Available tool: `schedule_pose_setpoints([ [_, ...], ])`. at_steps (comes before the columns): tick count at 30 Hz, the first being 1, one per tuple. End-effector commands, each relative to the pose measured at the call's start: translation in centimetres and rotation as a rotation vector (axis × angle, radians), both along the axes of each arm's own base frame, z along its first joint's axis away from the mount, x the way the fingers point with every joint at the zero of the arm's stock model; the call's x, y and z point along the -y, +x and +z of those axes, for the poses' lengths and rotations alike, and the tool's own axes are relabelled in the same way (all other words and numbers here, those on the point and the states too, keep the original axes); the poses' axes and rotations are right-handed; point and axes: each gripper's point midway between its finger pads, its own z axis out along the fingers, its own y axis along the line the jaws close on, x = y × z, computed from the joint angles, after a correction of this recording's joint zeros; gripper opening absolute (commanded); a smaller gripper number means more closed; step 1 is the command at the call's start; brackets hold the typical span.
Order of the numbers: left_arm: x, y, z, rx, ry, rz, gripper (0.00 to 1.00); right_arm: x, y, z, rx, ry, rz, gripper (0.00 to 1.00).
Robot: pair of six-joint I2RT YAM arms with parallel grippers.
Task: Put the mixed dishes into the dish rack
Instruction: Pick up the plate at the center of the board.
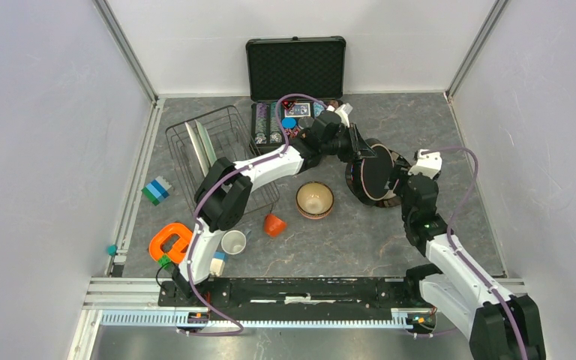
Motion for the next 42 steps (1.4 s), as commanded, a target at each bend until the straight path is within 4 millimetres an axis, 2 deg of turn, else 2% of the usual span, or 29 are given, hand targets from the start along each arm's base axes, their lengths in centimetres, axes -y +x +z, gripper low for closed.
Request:
schedule_pose_setpoints([
  [1, -0.3, -1.5, 12.0, 0.211, -0.210, -0.080, 0.02, 0.6, -0.1, 1.5, 0.029, 0.104, -0.059, 0.74],
  [7, -1.0, -1.6, 13.9, 0.238, -0.242, -0.085, 0.02, 1.7, -0.9, 1.9, 0.069, 0.119, -0.124, 0.74],
  [14, -1.4, -1.9, 15.2, 0.256, -0.263, -0.093, 0.02, 1.9, -1.2, 1.9, 0.077, 0.129, -0.134, 0.75],
  [18, -2.1, -1.6, 15.4, 0.300, -0.208, -0.070, 0.02, 1.8, -1.2, 1.5, 0.059, 0.119, -0.124, 0.84],
  [23, -3.5, -1.2, 15.8, 0.365, -0.127, -0.027, 0.02, 1.9, -1.2, 0.9, 0.037, 0.127, -0.141, 0.87],
  [25, -3.9, -1.0, 15.6, 0.381, -0.096, -0.014, 0.02, 1.6, -1.1, 1.0, 0.040, 0.142, -0.127, 0.87],
  [31, -5.3, -0.8, 16.0, 0.426, -0.033, 0.026, 0.02, -2.1, 0.3, 1.2, 0.013, 0.220, 0.095, 0.87],
  [36, -6.8, -0.8, 17.5, 0.482, 0.001, 0.061, 0.02, -3.2, 0.8, 0.4, -0.034, 0.284, 0.148, 0.85],
  [42, -9.3, -0.2, 18.6, 0.530, 0.050, 0.128, 0.02, -3.4, 0.7, -1.1, -0.091, 0.298, 0.153, 0.85],
])
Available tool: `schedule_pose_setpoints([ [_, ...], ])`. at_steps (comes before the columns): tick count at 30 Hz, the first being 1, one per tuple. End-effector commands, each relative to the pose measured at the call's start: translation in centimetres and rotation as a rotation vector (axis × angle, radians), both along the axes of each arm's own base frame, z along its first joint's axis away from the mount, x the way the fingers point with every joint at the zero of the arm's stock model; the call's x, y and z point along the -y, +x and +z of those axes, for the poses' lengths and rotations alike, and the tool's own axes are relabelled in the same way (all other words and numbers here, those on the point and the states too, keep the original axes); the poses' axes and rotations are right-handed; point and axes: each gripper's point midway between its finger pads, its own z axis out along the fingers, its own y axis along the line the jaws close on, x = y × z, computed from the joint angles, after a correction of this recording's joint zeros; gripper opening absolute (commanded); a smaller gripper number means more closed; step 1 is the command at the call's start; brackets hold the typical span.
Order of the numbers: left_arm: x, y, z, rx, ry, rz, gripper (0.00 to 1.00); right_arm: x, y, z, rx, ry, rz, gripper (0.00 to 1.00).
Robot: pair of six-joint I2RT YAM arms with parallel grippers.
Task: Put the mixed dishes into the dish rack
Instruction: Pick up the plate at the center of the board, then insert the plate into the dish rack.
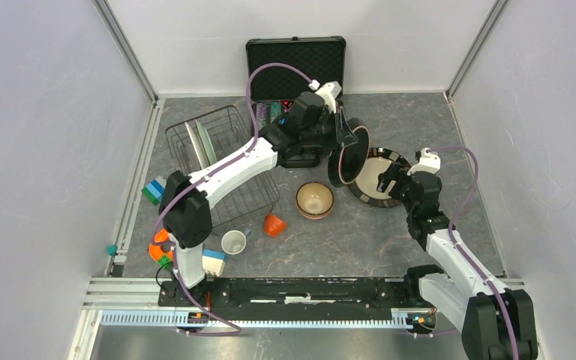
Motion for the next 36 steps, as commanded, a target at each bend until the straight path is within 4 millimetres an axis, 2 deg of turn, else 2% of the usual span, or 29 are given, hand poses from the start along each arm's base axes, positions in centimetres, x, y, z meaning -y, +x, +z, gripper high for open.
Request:
schedule_pose_setpoints([
  [1, -2.8, 0.4, 10.7, 0.240, -0.151, 0.049, 0.02, -1.0, 1.0, 1.8, 0.035, 0.041, 0.040, 0.85],
  [6, -5.6, 1.0, 12.7, 0.255, -0.197, 0.095, 0.02, -0.9, 1.1, 1.5, 0.009, 0.020, 0.044, 0.85],
  [10, -8.7, 1.2, 15.3, 0.281, -0.256, 0.136, 0.02, -0.9, 1.1, 1.2, -0.008, 0.017, 0.045, 0.85],
  [12, -11.0, 1.7, 16.2, 0.311, -0.247, 0.204, 0.02, -1.0, 1.0, 1.0, -0.017, 0.025, 0.044, 0.85],
  [19, -20.3, 3.8, 15.0, 0.385, -0.064, 0.575, 0.02, -1.8, 1.0, 0.0, -0.054, 0.075, 0.061, 0.85],
  [24, -24.7, 3.9, 14.2, 0.404, -0.033, 0.721, 0.02, -2.0, 1.0, -0.2, -0.065, 0.088, 0.065, 0.85],
  [36, -29.6, 4.7, 12.4, 0.414, 0.100, 0.883, 0.02, -2.1, 1.0, -0.4, -0.070, 0.090, 0.068, 0.85],
])
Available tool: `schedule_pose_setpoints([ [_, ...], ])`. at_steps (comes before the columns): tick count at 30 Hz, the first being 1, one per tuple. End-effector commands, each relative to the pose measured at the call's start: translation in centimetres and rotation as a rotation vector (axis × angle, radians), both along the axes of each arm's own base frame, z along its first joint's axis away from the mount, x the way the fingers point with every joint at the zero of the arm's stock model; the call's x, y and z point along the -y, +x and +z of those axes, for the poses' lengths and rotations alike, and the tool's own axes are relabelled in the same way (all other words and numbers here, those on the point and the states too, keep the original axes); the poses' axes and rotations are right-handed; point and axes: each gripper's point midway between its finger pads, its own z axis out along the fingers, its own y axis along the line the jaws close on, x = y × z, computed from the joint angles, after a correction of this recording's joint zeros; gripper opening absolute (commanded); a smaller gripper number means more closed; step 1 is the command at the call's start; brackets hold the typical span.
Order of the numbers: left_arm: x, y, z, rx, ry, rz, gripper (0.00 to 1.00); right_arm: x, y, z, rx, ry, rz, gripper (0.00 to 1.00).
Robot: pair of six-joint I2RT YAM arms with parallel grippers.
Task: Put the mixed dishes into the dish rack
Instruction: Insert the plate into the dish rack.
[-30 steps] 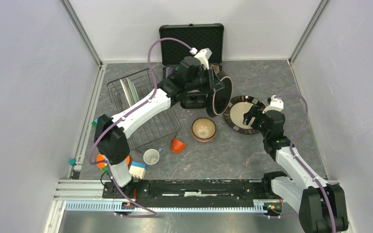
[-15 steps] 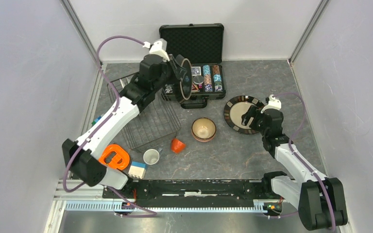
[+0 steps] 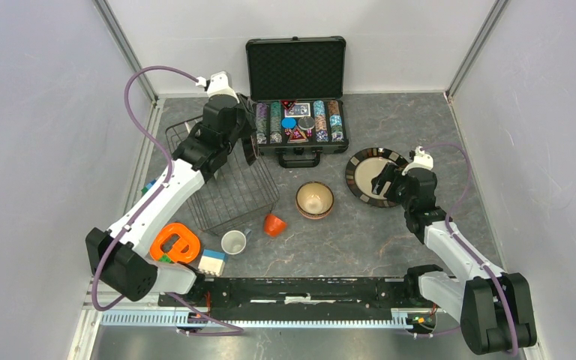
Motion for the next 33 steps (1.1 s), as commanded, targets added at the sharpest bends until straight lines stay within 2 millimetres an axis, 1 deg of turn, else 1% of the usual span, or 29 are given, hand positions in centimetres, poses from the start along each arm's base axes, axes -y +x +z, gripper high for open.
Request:
schedule_pose_setpoints([
  [1, -2.6, 0.5, 7.0, 0.218, -0.047, 0.096, 0.02, -0.2, 1.2, 2.1, 0.051, 0.015, -0.002, 0.85],
  [6, -4.1, 0.9, 6.7, 0.212, -0.034, 0.140, 0.02, -0.1, 1.3, 2.0, 0.048, 0.015, -0.004, 0.85],
  [10, -5.3, 1.4, 5.8, 0.186, -0.028, 0.176, 0.02, -0.2, 1.4, 2.0, 0.048, 0.015, -0.002, 0.85],
  [19, -6.9, 3.2, 3.2, 0.115, -0.048, 0.243, 0.02, -0.2, 1.2, 1.8, 0.043, 0.016, -0.002, 0.85],
  [24, -7.6, 3.8, 2.0, 0.093, -0.050, 0.266, 0.02, -0.1, 1.1, 1.6, 0.036, 0.009, -0.003, 0.85],
  [28, -8.0, 4.2, 0.5, 0.068, -0.050, 0.272, 0.02, -0.1, 1.1, 1.5, 0.032, 0.009, -0.003, 0.85],
  [33, -8.7, 4.5, -0.8, 0.048, -0.050, 0.287, 0.02, -0.1, 1.1, 1.5, 0.030, 0.007, -0.002, 0.85],
])
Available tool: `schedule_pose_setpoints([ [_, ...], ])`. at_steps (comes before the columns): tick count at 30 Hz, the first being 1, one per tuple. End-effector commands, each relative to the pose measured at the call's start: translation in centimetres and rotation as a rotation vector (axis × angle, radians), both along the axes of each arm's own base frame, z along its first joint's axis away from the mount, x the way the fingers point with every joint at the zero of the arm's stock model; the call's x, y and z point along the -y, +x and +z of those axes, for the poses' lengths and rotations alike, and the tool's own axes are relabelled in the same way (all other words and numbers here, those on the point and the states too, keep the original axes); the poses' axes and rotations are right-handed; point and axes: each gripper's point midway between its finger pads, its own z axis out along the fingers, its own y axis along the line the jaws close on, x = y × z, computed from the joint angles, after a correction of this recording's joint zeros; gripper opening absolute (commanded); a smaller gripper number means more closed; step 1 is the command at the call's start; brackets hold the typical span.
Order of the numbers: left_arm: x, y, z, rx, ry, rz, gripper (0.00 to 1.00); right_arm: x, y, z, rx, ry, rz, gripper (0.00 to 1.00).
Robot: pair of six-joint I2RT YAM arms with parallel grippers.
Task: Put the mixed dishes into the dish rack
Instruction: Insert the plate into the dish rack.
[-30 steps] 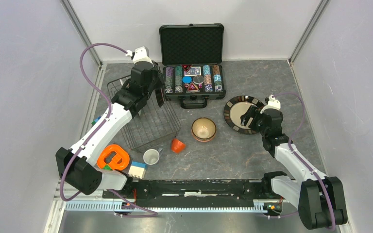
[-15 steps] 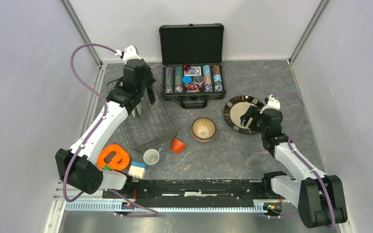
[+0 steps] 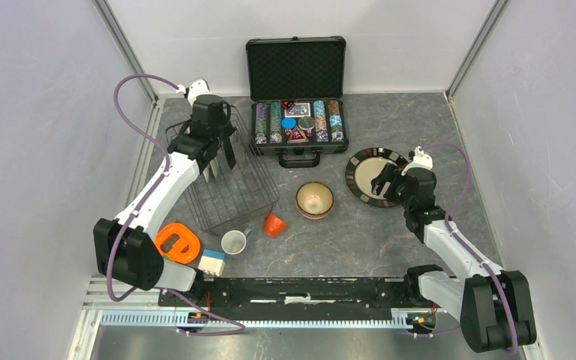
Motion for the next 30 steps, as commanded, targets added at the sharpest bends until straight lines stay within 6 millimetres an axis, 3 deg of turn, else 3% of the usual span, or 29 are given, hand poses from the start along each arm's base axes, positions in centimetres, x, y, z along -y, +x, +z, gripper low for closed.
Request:
schedule_pose_setpoints([
  [1, -0.6, 1.8, 4.5, 0.177, -0.086, 0.047, 0.02, -0.1, 1.1, 1.9, 0.049, 0.008, -0.001, 0.85],
  [20, -1.7, 3.6, -2.0, 0.048, -0.105, 0.034, 0.02, -0.1, 0.9, 1.3, 0.025, -0.001, 0.004, 0.85],
  [30, -2.6, 3.4, -2.1, 0.041, -0.092, 0.021, 0.04, -0.1, 1.0, 1.3, 0.021, 0.003, 0.006, 0.85],
])
